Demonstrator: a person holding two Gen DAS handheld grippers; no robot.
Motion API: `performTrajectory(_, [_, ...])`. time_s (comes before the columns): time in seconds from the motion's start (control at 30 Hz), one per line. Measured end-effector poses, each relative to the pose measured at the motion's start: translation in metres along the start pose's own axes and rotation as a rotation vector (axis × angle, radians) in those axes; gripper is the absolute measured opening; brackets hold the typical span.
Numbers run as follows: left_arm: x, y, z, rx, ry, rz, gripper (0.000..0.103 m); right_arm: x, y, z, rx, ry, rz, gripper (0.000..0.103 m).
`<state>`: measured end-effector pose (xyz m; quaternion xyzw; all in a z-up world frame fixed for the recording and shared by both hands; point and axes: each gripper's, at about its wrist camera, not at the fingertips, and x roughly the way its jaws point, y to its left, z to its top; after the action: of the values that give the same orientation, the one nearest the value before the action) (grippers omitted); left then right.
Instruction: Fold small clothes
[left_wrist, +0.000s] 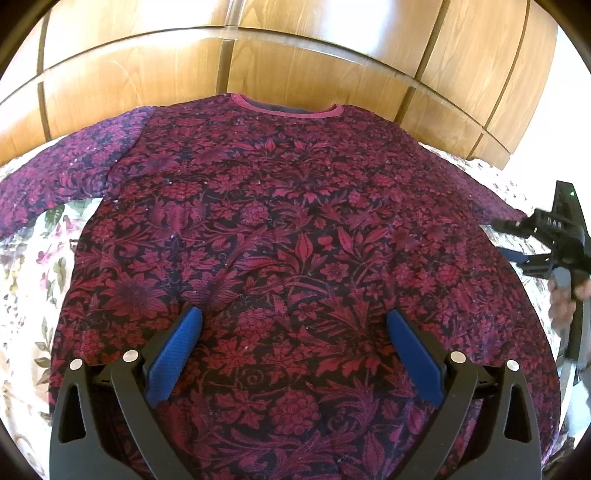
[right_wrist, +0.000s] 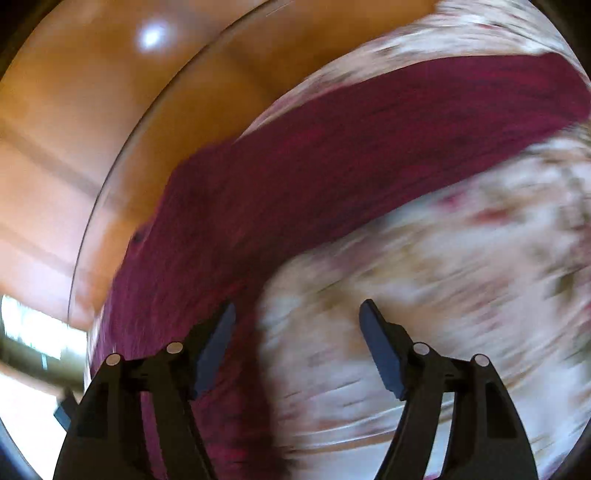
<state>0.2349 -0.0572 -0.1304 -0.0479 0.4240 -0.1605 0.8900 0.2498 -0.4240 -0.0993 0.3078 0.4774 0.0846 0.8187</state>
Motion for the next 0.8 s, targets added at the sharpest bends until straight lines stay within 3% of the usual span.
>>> performTrajectory(0.03, [0.000,0.000,0.000,-0.001,-0.001,-0.001,0.099,0.006,0.014,-0.009,-0.045,0.014,-0.011,0.067])
performTrajectory(0.07, [-0.001,0.000,0.000,-0.001,-0.001,-0.002,0.099,0.011,0.029,-0.018,-0.107,0.017,-0.062,0.052])
performTrajectory(0.1, [-0.001,0.000,0.000,-0.002,-0.001,-0.003,0.099,0.014,0.039,-0.025,-0.159,0.019,-0.119,0.027])
performTrajectory(0.17, [-0.003,0.000,0.000,-0.002,0.002,-0.005,0.099,0.015,0.055,-0.038,-0.223,0.022,-0.162,0.012])
performTrajectory(0.3, [-0.011,-0.003,-0.007,0.011,-0.003,0.013,0.099,-0.002,0.071,-0.063,-0.295,-0.023,-0.246,0.010])
performTrajectory(0.43, [-0.026,0.000,-0.014,-0.024,0.007,0.011,0.099,-0.007,0.058,-0.080,-0.313,-0.056,-0.280,0.011])
performTrajectory(0.53, [-0.049,0.013,-0.025,-0.078,-0.003,-0.002,0.099,-0.007,0.053,-0.080,-0.277,-0.081,-0.267,0.015])
performTrajectory(0.67, [-0.092,0.034,-0.046,-0.125,-0.041,0.041,0.095,-0.010,0.040,-0.085,-0.265,-0.119,-0.224,0.017])
performTrajectory(0.73, [-0.110,0.040,-0.056,-0.122,-0.054,0.102,0.095,-0.013,0.036,-0.086,-0.252,-0.121,-0.201,0.018])
performTrajectory(0.8, [-0.124,0.050,-0.071,-0.147,-0.044,0.103,0.095,-0.016,0.029,-0.087,-0.235,-0.124,-0.173,0.019])
